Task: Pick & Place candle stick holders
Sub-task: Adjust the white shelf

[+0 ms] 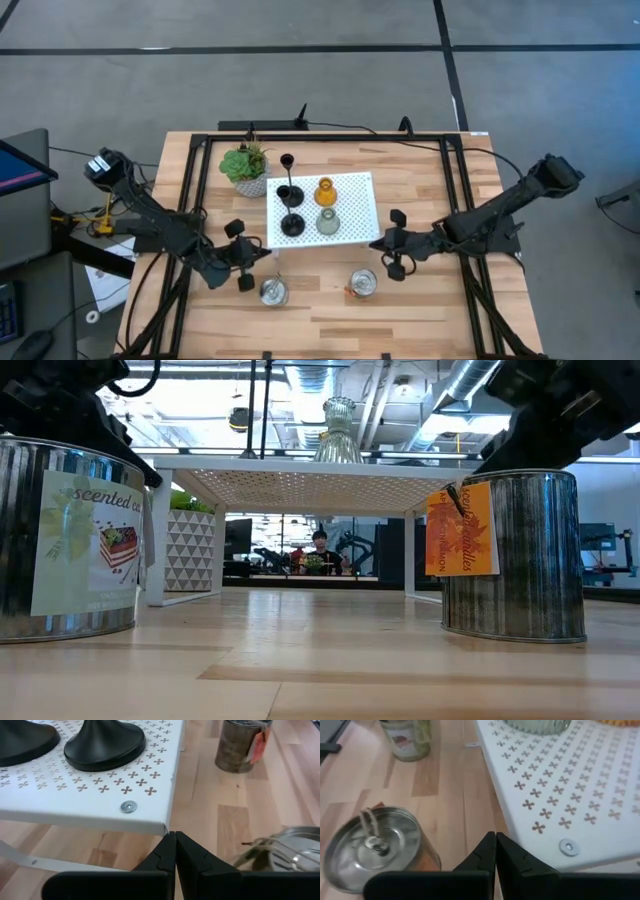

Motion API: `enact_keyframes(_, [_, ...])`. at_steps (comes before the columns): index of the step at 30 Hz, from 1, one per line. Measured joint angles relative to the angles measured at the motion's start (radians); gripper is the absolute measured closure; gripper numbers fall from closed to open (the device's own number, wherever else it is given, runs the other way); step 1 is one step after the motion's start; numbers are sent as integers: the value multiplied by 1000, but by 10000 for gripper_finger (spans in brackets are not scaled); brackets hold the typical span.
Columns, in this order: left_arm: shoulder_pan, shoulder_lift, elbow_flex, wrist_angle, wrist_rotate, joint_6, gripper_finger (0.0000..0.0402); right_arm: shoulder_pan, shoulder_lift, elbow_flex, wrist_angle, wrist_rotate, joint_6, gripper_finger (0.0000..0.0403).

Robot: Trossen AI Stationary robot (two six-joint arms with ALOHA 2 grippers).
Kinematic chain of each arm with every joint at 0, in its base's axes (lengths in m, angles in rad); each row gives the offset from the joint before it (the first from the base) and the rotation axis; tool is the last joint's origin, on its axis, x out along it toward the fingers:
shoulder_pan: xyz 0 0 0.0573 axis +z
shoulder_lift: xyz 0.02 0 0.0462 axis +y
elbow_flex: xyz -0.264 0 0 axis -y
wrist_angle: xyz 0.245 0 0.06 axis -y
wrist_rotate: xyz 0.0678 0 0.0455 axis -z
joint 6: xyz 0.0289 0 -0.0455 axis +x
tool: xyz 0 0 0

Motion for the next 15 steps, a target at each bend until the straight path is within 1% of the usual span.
enact_keyframes(6, [39, 0, 0, -3, 1, 2, 395, -31, 0, -4, 46, -73, 2, 403])
enact_keyframes(15, [74, 1, 0, -7, 3, 28, 395, -21, 0, -4, 63, -85, 0, 403])
